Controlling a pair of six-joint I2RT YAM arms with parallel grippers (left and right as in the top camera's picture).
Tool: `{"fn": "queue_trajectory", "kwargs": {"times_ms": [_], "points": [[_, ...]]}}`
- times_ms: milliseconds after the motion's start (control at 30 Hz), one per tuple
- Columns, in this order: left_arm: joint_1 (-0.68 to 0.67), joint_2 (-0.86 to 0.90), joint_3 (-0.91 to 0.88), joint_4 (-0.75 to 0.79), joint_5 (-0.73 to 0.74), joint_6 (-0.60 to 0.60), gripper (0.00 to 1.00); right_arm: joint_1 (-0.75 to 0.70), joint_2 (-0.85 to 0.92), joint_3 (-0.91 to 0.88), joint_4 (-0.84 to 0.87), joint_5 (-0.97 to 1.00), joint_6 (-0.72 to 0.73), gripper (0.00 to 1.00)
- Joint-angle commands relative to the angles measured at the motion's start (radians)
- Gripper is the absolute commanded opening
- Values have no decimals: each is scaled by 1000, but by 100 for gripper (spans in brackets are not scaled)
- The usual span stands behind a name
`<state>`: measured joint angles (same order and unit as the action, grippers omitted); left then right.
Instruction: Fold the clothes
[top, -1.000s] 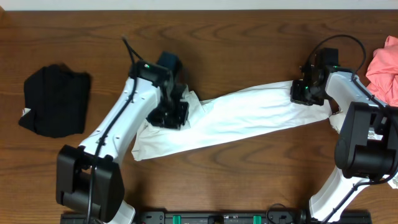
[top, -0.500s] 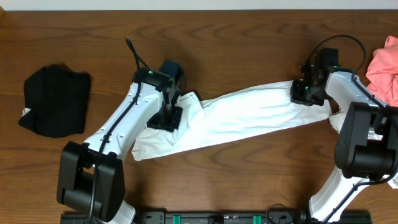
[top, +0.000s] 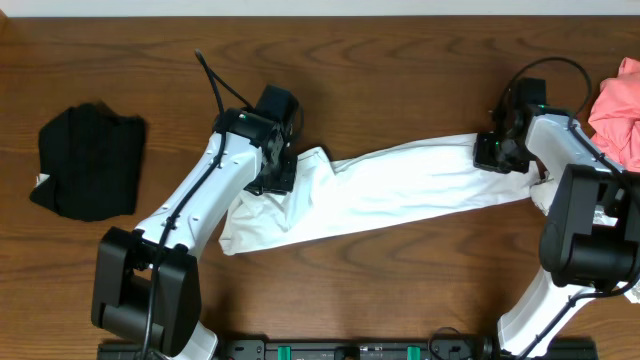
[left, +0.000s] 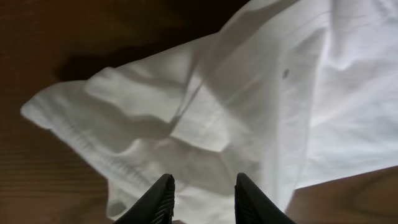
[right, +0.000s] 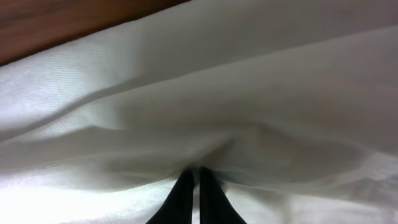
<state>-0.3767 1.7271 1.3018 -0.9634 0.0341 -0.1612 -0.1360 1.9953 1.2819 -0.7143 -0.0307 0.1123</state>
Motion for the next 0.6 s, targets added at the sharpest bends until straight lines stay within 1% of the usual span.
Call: {"fn": "queue_trajectory", "kwargs": {"times_ms": [0, 133, 400, 500, 567], "points": [[-1, 7, 3, -2, 18, -16, 33, -43, 47, -24, -11, 116, 25, 7], [-1, 7, 3, 26, 137, -16, 33, -44, 47, -24, -7, 105, 22, 7], [-3, 7, -4, 103, 298, -16, 33, -44, 47, -24, -5, 101, 22, 7], [-6, 7, -4, 113, 341, -16, 33, -44, 47, -24, -4, 91, 22, 7], [-13, 7, -4, 113, 345, -17, 33, -44, 47, -24, -3, 78, 22, 7]]}}
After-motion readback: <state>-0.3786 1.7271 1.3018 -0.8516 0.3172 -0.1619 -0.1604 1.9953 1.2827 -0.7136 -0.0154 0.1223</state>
